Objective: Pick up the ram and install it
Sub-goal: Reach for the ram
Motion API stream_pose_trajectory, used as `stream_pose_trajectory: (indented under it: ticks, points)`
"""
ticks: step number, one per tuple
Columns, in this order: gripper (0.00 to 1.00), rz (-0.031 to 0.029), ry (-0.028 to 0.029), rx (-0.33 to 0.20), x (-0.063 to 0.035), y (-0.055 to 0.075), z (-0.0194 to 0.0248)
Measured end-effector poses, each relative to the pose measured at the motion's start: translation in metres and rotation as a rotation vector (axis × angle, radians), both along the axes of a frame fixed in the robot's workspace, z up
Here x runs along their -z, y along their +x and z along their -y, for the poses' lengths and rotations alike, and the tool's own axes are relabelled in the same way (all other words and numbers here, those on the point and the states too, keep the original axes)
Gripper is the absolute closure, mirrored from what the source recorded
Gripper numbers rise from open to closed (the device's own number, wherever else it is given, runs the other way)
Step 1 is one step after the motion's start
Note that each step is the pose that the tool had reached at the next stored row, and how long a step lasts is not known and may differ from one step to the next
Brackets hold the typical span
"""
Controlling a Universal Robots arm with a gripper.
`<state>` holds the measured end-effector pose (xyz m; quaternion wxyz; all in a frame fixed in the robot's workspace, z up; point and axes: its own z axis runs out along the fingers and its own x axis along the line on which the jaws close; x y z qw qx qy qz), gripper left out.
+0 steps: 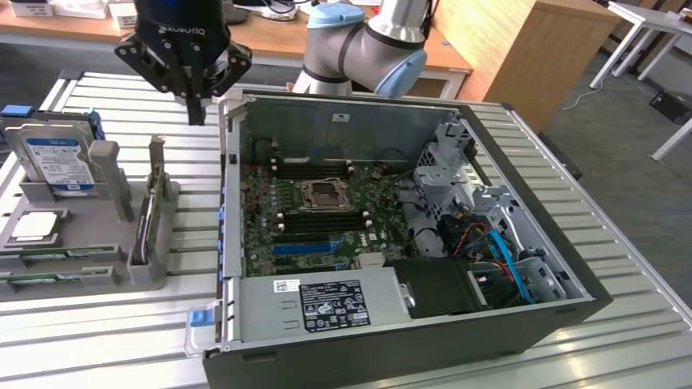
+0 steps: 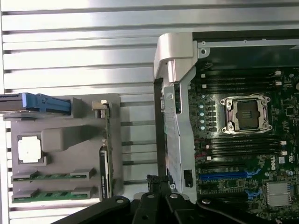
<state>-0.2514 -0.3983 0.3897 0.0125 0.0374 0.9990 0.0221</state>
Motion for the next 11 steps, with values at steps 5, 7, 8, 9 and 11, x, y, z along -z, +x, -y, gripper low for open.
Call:
stream_pose_trajectory:
  ticks: [5,7,8,9,11]
  points:
    - [0.89,0.0,0.0,0.0,0.0005,-0.01,0.0]
    - [0.89,0.0,0.0,0.0,0.0006,-0.014,0.0]
    - [0.89,0.0,0.0,0.0,0.0007,-0.015,0.0]
    - [0.89,0.0,0.0,0.0,0.0009,-0.018,0.0]
    - [0.89,0.0,-0.0001,0.0,0.001,-0.022,0.0]
